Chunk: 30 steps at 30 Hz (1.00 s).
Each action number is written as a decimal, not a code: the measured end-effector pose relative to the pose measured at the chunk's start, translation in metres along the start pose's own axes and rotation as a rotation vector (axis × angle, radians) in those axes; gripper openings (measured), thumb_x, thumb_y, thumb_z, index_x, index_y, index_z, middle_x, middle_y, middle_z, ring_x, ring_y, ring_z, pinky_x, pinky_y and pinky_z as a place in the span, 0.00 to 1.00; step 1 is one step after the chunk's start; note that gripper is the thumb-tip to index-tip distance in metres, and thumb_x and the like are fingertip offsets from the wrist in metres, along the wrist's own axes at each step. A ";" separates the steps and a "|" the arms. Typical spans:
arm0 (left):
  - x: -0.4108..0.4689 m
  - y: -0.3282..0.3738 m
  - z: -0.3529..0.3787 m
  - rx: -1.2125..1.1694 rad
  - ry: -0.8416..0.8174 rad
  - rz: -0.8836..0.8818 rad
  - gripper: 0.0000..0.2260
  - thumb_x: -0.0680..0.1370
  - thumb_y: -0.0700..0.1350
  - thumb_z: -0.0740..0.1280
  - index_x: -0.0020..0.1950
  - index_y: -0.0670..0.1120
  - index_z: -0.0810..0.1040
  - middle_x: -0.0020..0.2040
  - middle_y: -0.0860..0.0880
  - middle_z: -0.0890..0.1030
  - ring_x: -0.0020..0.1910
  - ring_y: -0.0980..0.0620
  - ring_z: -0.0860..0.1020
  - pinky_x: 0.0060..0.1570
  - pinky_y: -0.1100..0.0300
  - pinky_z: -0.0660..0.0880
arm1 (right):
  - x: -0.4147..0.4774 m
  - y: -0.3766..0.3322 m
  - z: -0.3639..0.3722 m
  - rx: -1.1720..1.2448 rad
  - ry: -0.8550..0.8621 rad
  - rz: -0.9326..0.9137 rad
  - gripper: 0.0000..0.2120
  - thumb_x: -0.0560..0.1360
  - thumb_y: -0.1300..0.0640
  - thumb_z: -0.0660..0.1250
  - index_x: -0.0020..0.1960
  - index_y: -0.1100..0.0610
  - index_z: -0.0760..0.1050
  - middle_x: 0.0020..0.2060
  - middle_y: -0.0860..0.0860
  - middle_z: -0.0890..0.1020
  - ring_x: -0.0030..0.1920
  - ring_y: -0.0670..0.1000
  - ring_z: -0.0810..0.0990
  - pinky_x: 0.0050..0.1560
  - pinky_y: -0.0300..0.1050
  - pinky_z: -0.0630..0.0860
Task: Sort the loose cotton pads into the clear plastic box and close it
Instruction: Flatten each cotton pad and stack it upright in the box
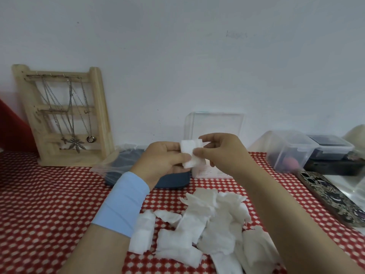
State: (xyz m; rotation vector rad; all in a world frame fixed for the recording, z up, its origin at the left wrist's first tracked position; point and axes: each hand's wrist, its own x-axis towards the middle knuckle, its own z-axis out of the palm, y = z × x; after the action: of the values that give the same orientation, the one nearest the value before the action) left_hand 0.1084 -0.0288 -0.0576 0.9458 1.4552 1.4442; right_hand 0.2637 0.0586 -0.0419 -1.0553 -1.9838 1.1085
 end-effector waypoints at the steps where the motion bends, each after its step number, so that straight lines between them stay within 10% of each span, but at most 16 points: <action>1: 0.001 -0.001 -0.001 0.012 0.025 -0.007 0.09 0.76 0.34 0.72 0.54 0.43 0.83 0.51 0.45 0.87 0.47 0.50 0.86 0.41 0.61 0.83 | 0.000 0.000 -0.001 -0.076 0.022 -0.029 0.13 0.74 0.54 0.76 0.58 0.50 0.80 0.40 0.48 0.84 0.29 0.40 0.77 0.31 0.33 0.71; 4: 0.005 -0.004 -0.009 0.017 0.120 -0.015 0.10 0.77 0.33 0.71 0.57 0.40 0.82 0.51 0.44 0.86 0.47 0.49 0.86 0.42 0.59 0.83 | -0.006 -0.008 -0.007 -0.337 -0.006 -0.114 0.04 0.75 0.49 0.73 0.47 0.47 0.80 0.40 0.45 0.83 0.35 0.43 0.79 0.37 0.36 0.73; 10: 0.008 -0.004 -0.019 -0.087 0.173 -0.026 0.05 0.79 0.37 0.69 0.54 0.40 0.81 0.51 0.41 0.85 0.48 0.45 0.86 0.41 0.58 0.83 | -0.020 -0.009 -0.005 -0.870 -0.577 0.075 0.22 0.71 0.34 0.72 0.49 0.53 0.85 0.44 0.48 0.86 0.45 0.49 0.84 0.55 0.48 0.81; 25: 0.003 -0.006 0.001 -0.220 0.063 -0.068 0.10 0.80 0.39 0.68 0.59 0.37 0.82 0.52 0.40 0.86 0.50 0.45 0.86 0.41 0.57 0.83 | -0.010 -0.007 -0.020 0.171 -0.330 0.079 0.08 0.79 0.57 0.70 0.56 0.59 0.82 0.46 0.56 0.88 0.43 0.54 0.86 0.36 0.44 0.78; 30: -0.001 -0.003 0.007 -0.238 -0.045 -0.105 0.10 0.82 0.41 0.67 0.59 0.37 0.81 0.51 0.41 0.86 0.47 0.48 0.87 0.41 0.59 0.83 | -0.008 -0.004 -0.016 0.169 -0.146 0.084 0.07 0.77 0.58 0.73 0.53 0.61 0.83 0.42 0.55 0.88 0.37 0.52 0.87 0.33 0.43 0.79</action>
State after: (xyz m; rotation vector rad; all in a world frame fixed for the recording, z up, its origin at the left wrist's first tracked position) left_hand 0.1155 -0.0275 -0.0607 0.7383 1.2492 1.4710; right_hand 0.2792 0.0564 -0.0319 -1.0003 -1.9313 1.4080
